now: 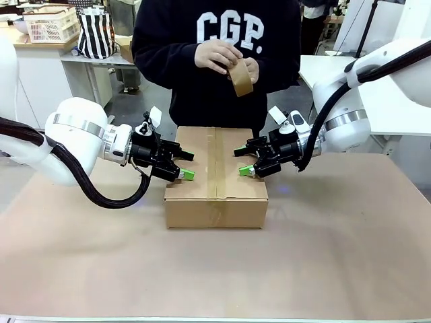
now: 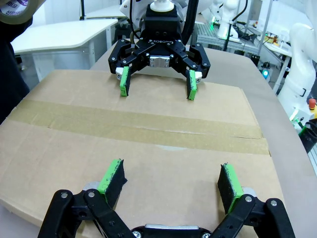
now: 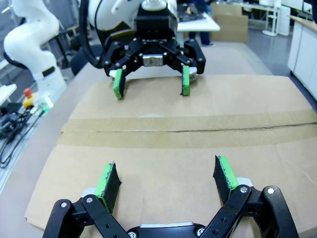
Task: Pack the gift set into the box.
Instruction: Press and hold the closed box until the human finishes sealing it.
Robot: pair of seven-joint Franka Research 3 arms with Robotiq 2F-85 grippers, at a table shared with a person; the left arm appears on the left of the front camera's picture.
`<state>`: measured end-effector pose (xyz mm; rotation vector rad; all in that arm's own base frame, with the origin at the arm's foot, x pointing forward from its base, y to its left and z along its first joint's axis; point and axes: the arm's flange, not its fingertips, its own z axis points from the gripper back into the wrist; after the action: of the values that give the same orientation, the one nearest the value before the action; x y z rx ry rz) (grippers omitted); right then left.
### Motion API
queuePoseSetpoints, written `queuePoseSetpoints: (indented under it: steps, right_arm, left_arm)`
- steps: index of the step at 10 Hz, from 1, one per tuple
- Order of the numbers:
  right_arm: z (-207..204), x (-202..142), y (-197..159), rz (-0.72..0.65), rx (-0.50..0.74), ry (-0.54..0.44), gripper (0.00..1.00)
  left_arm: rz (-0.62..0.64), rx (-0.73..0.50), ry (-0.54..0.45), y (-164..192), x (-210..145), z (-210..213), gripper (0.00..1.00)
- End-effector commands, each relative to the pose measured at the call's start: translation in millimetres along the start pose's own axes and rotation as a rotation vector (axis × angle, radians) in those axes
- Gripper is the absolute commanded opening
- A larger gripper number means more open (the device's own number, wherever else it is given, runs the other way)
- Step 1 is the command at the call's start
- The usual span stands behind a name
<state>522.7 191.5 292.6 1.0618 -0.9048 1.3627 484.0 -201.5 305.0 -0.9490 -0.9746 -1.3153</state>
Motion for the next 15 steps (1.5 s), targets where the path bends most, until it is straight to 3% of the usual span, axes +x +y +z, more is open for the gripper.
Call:
queuePoseSetpoints:
  steps: [1,15]
  right_arm:
    - [-0.2,-2.6,0.6,-0.006,0.0,0.001,1.0]
    - [-0.2,-2.6,0.6,-0.006,0.0,0.001,1.0]
  left_arm:
    - [-0.004,0.001,0.007,-1.2,-4.2,-0.3,1.0]
    - [-0.004,0.001,0.007,-1.2,-4.2,-0.3,1.0]
